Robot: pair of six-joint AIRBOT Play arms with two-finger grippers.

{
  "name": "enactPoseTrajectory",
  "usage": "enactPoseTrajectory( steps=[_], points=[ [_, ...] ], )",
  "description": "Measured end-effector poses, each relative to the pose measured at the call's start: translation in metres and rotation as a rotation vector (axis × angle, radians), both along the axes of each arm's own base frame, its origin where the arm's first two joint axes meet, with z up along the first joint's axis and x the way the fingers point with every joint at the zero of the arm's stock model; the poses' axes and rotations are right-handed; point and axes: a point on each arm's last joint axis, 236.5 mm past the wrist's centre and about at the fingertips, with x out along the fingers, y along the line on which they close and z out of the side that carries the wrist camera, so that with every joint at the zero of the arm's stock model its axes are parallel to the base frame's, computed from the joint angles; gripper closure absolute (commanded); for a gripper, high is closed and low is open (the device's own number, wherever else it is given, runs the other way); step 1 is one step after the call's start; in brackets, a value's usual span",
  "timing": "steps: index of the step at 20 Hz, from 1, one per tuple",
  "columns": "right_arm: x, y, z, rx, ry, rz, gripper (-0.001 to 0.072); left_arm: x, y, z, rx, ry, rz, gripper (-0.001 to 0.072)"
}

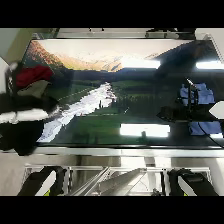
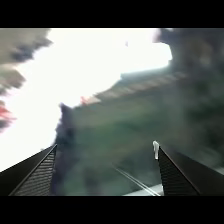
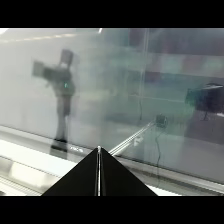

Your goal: Fold the shirts.

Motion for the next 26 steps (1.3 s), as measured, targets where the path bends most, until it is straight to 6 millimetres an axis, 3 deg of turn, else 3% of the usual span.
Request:
enactPoseTrajectory(
  steps=[3, 5, 8, 11, 15, 16, 18, 19, 21, 23, 26],
  points=[
    [0.0, 0.0, 0.0, 0.0, 0.0, 0.0, 0.0694, 0.074, 0.06, 0.017, 0.109, -0.078, 0.112, 0.0033],
    [0.0, 0.0, 0.0, 0.0, 0.0, 0.0, 0.0694, 0.122, 0.106, 0.009, 0.148, -0.081, 0.184, 0.0033],
    [0.0, 0.0, 0.0, 0.0, 0.0, 0.0, 0.0694, 0.177, 0.165, -0.034, 0.174, -0.04, 0.257, 0.0033],
    [0.0, 0.0, 0.0, 0.0, 0.0, 0.0, 0.0694, 0.22, 0.203, -0.09, 0.182, -0.015, 0.292, 0.0034],
    [0.0, 0.0, 0.0, 0.0, 0.0, 0.0, 0.0694, 0.259, 0.221, -0.168, 0.196, 0.009, 0.284, 0.0064],
    [0.0, 0.0, 0.0, 0.0, 0.0, 0.0, 0.0694, 0.265, 0.22, -0.185, 0.199, 0.017, 0.275, 0.0164],
    [0.0, 0.0, 0.0, 0.0, 0.0, 0.0, 0.0694, 0.274, 0.221, -0.211, 0.21, 0.017, 0.267, 0.0578],
    [0.0, 0.0, 0.0, 0.0, 0.0, 0.0, 0.0694, 0.279, 0.222, -0.217, 0.215, 0.006, 0.263, 0.0686],
    [0.0, 0.0, 0.0, 0.0, 0.0, 0.0, 0.0694, 0.285, 0.221, -0.219, 0.22, -0.015, 0.265, 0.0688],
    [0.0, 0.0, 0.0, 0.0, 0.0, 0.0, 0.0694, 0.289, 0.22, -0.207, 0.227, -0.042, 0.262, 0.0688],
    [0.0, 0.0, 0.0, 0.0, 0.0, 0.0, 0.0694, 0.293, 0.215, -0.167, 0.235, -0.103, 0.261, 0.0688]
  ],
)
